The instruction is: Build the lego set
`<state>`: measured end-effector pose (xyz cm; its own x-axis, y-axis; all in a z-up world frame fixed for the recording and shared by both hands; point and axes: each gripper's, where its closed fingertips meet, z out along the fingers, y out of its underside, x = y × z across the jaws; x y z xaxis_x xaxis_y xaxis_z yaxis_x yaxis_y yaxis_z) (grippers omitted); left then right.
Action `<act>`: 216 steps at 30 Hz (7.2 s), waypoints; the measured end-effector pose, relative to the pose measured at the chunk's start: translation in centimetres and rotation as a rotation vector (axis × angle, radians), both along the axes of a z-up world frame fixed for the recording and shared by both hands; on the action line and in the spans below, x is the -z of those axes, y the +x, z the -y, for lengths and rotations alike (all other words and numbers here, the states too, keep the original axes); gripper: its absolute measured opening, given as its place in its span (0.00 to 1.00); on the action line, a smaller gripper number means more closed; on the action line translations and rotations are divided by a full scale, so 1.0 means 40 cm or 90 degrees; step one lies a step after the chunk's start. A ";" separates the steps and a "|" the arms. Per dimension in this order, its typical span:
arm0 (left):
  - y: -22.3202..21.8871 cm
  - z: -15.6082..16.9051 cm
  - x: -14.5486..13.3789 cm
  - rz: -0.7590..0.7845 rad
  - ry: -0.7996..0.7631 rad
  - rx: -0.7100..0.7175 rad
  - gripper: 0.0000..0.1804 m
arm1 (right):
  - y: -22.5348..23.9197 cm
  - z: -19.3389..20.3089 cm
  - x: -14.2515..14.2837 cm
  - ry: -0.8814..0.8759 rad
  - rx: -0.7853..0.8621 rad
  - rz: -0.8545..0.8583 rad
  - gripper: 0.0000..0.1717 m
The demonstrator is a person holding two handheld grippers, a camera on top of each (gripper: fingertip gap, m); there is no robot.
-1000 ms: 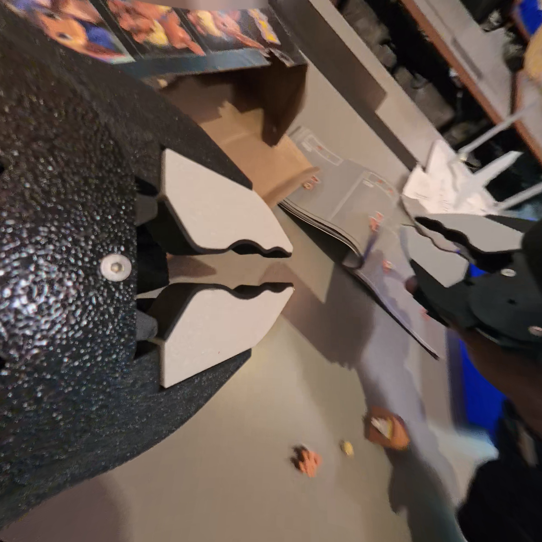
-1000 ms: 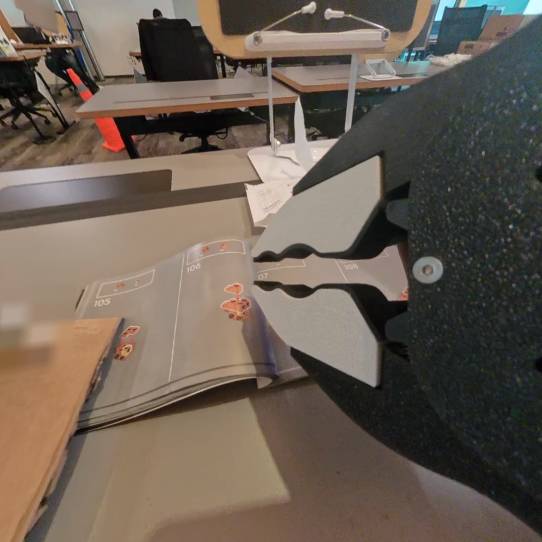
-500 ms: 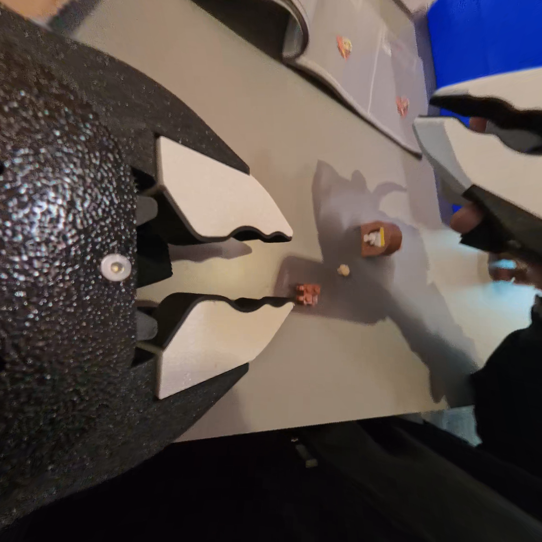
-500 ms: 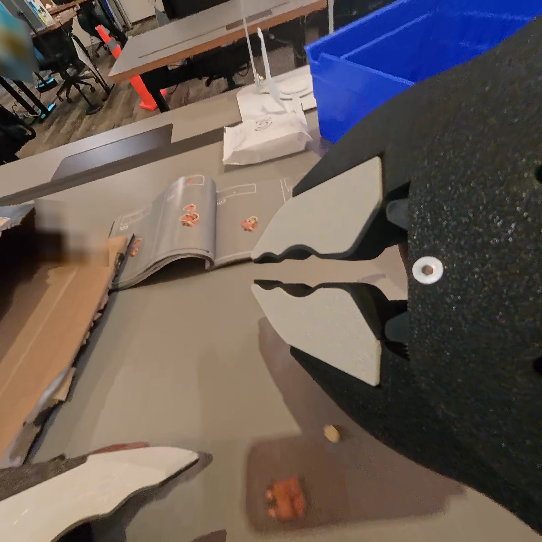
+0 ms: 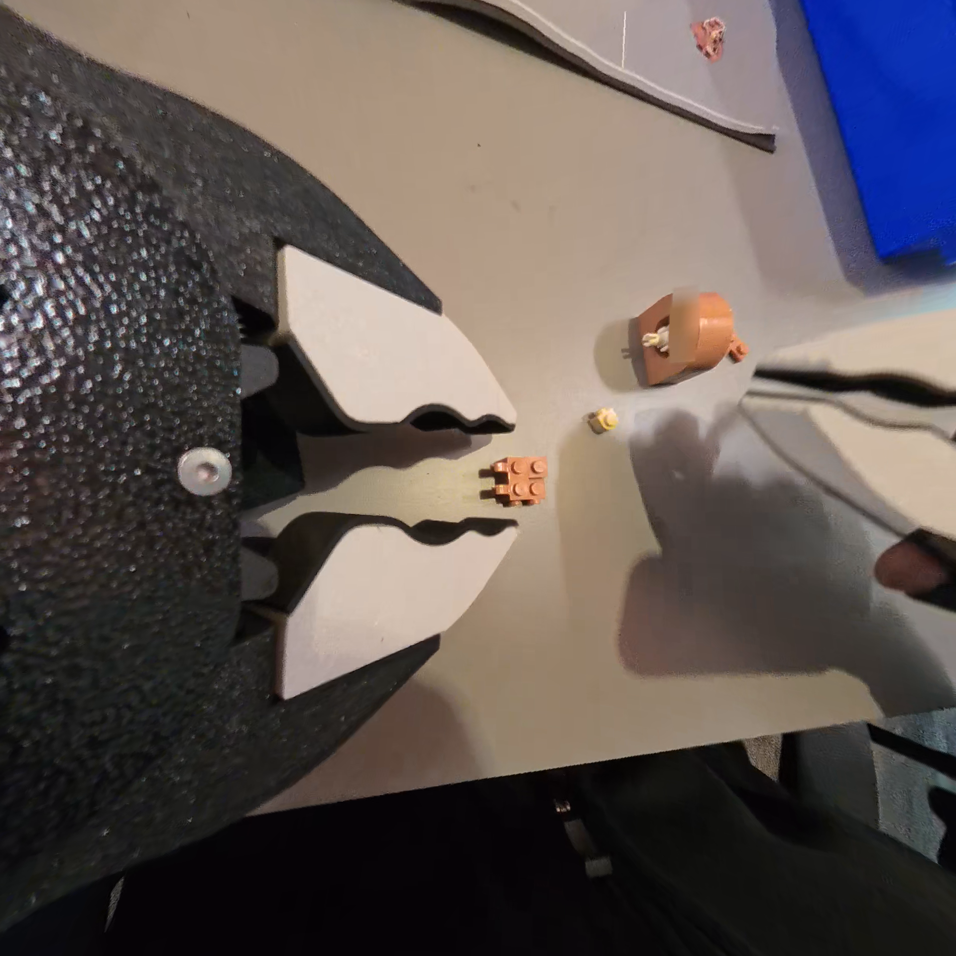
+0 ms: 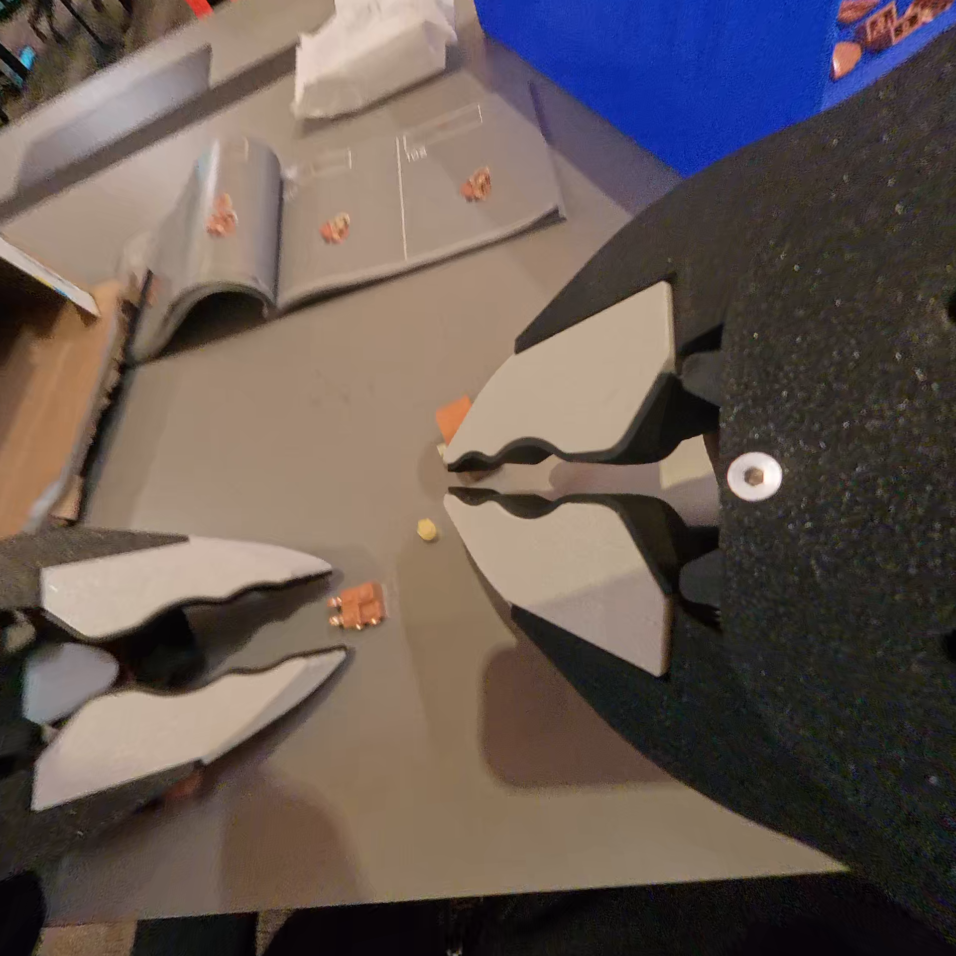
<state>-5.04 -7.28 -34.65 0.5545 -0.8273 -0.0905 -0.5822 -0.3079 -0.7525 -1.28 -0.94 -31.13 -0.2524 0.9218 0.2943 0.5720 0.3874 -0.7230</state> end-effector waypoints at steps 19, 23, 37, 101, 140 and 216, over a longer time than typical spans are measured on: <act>-0.002 -0.014 0.011 -0.005 -0.026 -0.066 0.08 | -0.041 0.051 0.106 -0.016 -0.010 0.119 0.03; 0.000 -0.019 0.010 -0.006 -0.023 -0.070 0.08 | -0.041 0.070 0.106 -0.014 -0.024 0.119 0.04; 0.004 -0.018 0.009 -0.009 -0.015 -0.070 0.08 | -0.049 0.080 0.105 -0.021 -0.034 0.100 0.05; -0.022 -0.031 0.010 0.006 -0.037 -0.111 0.08 | 0.017 -0.146 0.082 0.013 0.006 0.066 0.12; -0.071 -0.061 0.005 0.034 -0.052 -0.176 0.08 | 0.012 -0.152 0.086 -0.043 0.015 0.020 0.14; -0.049 -0.043 0.020 0.006 -0.076 0.013 0.09 | -0.085 0.104 0.094 -0.041 -0.208 0.055 0.07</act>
